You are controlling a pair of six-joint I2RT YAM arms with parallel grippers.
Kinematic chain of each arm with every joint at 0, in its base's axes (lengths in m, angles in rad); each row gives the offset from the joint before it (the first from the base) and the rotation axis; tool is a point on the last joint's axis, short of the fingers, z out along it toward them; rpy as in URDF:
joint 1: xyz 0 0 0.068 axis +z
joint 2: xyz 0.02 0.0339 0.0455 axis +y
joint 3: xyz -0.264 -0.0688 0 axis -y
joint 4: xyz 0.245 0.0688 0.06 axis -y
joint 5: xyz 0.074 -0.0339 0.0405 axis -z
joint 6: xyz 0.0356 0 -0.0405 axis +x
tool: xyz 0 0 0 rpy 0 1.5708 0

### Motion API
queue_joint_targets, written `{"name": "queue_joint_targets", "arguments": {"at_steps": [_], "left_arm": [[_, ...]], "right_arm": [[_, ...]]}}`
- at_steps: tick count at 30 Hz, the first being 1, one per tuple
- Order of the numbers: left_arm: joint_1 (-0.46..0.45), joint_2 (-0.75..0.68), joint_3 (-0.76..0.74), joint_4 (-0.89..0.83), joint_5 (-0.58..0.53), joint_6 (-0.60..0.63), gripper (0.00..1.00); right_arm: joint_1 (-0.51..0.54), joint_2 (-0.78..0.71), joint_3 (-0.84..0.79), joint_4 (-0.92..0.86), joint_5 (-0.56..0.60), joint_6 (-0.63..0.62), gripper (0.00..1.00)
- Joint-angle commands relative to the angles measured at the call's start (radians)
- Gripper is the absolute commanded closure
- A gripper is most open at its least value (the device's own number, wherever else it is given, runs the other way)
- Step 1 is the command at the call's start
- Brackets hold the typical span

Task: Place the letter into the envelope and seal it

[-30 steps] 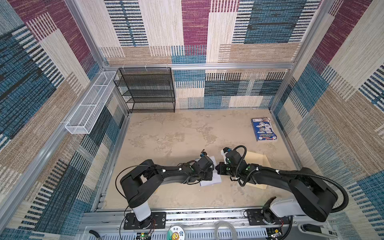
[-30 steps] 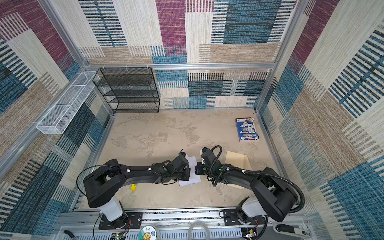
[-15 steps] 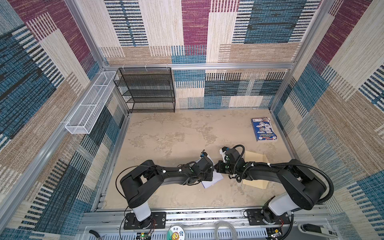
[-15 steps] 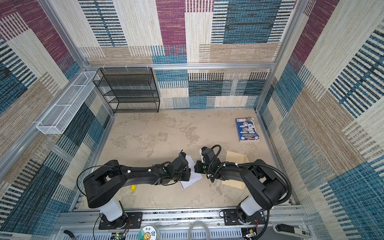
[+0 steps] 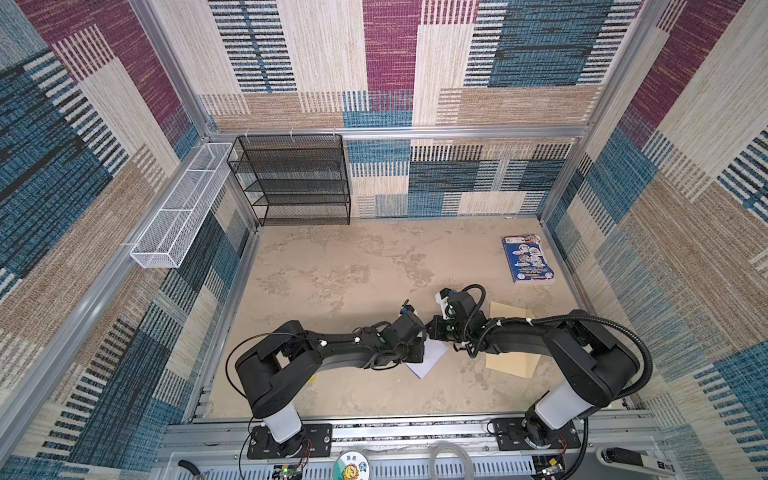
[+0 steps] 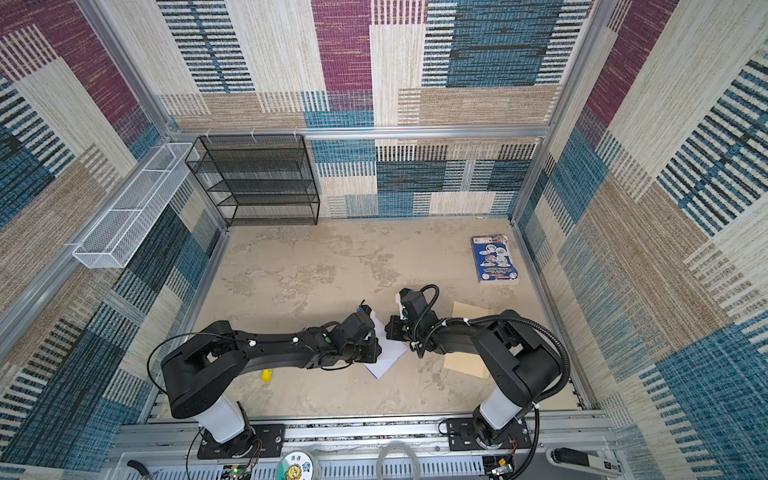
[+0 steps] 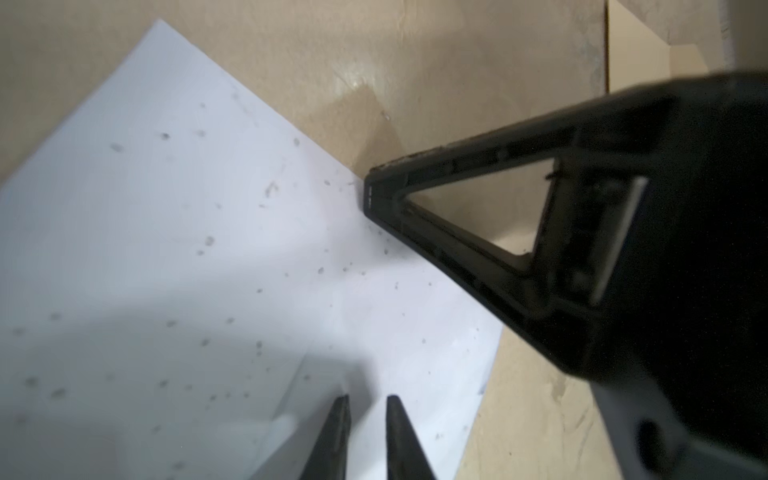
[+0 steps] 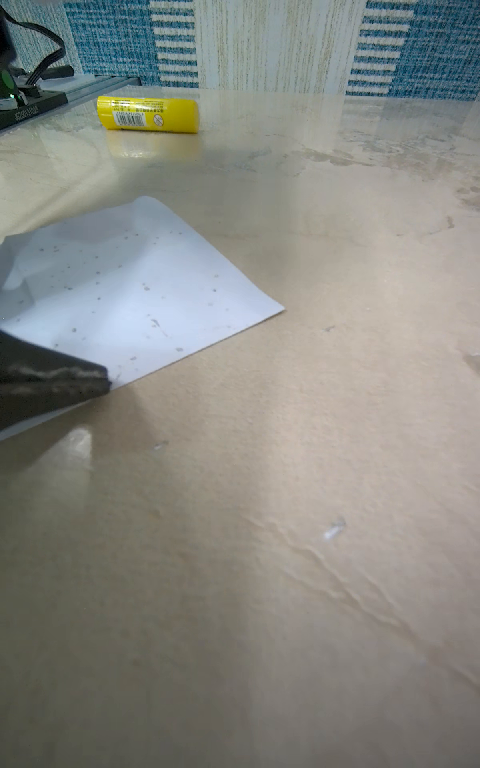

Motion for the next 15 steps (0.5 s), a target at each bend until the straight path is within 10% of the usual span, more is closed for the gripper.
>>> {"name": "queue_joint_targets", "arguments": {"at_steps": [1,15], "left_arm": [[0.035,-0.017,0.025,-0.035,-0.019,-0.01,0.75],[0.142,0.173,0.127,0.165,0.16,-0.029,1.0]], "right_arm": [[0.0,0.011,-0.006,-0.042,0.017,-0.017,1.0],[0.0,0.016,-0.018,-0.026,-0.005,-0.021,1.0]]}}
